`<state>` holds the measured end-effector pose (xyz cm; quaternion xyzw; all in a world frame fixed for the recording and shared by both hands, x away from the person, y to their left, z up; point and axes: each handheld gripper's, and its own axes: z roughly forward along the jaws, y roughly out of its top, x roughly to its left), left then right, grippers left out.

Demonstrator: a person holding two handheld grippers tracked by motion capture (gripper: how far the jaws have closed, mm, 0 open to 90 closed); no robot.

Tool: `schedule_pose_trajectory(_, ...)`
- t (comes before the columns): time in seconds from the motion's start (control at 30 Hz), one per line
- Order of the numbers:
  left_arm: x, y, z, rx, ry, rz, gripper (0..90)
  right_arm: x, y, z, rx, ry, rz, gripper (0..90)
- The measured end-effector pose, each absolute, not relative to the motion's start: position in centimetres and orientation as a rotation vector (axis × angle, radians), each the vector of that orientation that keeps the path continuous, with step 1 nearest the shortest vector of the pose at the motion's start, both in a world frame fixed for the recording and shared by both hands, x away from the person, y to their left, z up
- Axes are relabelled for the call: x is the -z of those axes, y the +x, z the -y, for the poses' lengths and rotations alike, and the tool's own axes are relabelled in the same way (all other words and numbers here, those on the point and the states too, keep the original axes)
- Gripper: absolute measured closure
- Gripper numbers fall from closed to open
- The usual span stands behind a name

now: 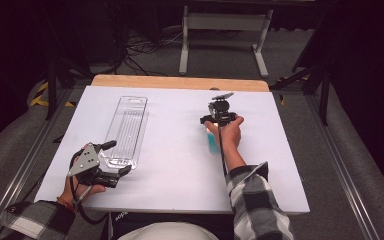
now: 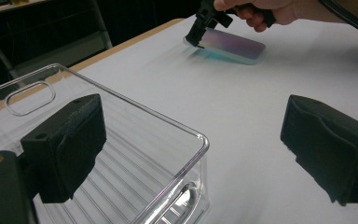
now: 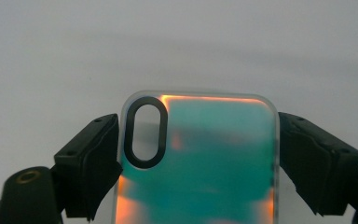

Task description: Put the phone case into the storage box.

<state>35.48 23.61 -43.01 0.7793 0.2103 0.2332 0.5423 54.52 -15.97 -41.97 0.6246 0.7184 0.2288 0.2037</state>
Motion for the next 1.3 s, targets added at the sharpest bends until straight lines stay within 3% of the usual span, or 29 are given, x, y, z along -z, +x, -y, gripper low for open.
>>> schedule_pose_trajectory(0.63,42.8,35.5,-23.5,-0.563,1.844,-0.505,7.2,37.3,48.7,19.0,-1.073,1.495,-1.755,17.7)
schedule_pose_trajectory(1.3,41.8,35.7,-21.9,-0.593,1.837,-0.482,10.9,34.9,43.8,16.6,-1.208,1.222,-1.702,17.6)
